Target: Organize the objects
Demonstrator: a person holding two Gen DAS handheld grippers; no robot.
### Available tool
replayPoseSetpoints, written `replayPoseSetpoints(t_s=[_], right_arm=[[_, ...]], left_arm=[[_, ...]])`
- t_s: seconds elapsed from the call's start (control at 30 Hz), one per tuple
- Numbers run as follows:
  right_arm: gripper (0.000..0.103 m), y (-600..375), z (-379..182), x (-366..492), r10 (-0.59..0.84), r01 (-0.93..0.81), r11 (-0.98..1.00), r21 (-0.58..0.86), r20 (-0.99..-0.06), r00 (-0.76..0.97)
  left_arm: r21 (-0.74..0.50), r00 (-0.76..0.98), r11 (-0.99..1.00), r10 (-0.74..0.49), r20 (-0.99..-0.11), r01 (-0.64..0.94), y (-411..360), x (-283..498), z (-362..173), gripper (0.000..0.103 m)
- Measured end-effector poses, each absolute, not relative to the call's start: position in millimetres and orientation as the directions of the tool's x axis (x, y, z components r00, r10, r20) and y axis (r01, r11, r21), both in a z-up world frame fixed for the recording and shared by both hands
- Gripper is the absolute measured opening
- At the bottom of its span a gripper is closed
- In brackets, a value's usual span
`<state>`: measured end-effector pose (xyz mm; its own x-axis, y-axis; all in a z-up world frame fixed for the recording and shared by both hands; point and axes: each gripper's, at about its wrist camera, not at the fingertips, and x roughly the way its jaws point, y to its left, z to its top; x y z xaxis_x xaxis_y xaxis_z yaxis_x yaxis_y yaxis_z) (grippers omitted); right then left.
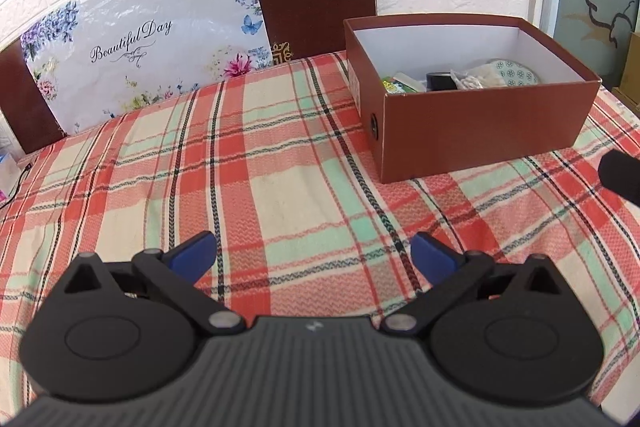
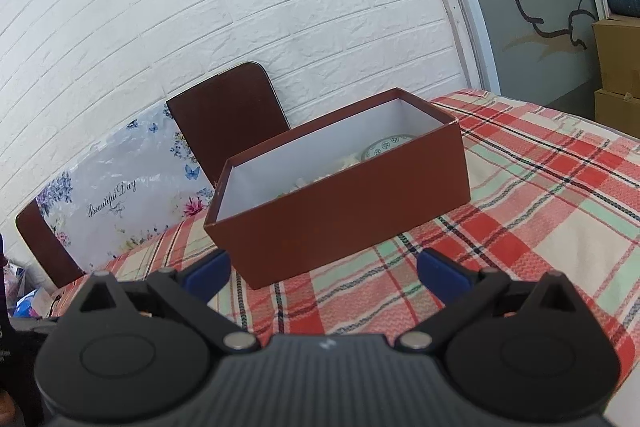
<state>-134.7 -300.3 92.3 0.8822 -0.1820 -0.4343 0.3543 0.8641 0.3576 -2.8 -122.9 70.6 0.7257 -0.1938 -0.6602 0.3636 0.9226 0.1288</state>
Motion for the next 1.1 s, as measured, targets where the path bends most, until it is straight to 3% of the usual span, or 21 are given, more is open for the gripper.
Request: replayPoseSetpoints(t_s=[1.1], right_arm=[[0.103, -258.1, 119.3, -171.0, -0.173, 0.287, 0.924, 0.255, -0.389, 0.905]], left_arm=[[0.111, 0.825, 0.958, -0.165, -0.541, 0.264, -86.4, -46.6, 96.9, 0.103]])
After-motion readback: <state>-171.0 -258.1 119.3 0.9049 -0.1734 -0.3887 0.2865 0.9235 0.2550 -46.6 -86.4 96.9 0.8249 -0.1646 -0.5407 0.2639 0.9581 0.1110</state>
